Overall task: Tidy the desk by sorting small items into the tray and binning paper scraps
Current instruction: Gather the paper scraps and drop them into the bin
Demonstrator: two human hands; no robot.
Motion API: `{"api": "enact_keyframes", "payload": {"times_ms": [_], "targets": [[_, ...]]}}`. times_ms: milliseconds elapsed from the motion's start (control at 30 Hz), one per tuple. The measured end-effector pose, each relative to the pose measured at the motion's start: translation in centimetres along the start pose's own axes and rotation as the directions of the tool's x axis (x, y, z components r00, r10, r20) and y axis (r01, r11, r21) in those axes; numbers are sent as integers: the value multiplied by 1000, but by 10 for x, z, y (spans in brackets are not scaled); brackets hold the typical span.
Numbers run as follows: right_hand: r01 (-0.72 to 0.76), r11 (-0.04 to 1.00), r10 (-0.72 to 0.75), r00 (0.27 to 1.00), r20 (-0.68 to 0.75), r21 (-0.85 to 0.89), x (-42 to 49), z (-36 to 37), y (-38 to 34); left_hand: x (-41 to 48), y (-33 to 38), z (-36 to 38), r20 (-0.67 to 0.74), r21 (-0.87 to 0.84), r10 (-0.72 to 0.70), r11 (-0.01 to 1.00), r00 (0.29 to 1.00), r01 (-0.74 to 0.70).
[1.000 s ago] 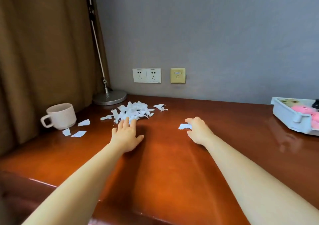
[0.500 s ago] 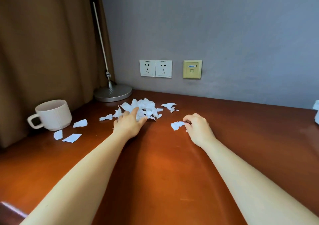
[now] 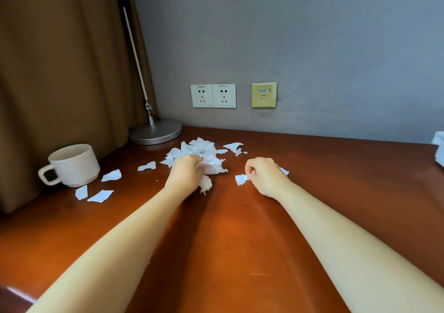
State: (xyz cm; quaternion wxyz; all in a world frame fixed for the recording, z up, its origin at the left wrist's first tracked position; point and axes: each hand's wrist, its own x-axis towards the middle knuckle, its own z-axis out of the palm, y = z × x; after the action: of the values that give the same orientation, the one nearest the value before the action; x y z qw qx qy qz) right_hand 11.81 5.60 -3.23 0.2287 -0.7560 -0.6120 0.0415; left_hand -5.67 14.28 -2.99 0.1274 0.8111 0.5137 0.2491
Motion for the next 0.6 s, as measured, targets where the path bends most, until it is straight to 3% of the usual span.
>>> {"api": "enact_keyframes", "payload": {"times_ms": [100, 233, 600], "targets": [[24, 1000, -23, 995, 99, -13, -11, -16, -6, -6, 11, -14, 5, -35, 41, 999, 999, -40], [-62, 997, 64, 996, -54, 50, -19, -20, 6, -16, 38, -34, 22, -43, 112, 993, 993, -111], [-107, 992, 115, 983, -142, 59, -71, -108, 40, -53, 131, -48, 36, -54, 331, 943, 943, -329]]}}
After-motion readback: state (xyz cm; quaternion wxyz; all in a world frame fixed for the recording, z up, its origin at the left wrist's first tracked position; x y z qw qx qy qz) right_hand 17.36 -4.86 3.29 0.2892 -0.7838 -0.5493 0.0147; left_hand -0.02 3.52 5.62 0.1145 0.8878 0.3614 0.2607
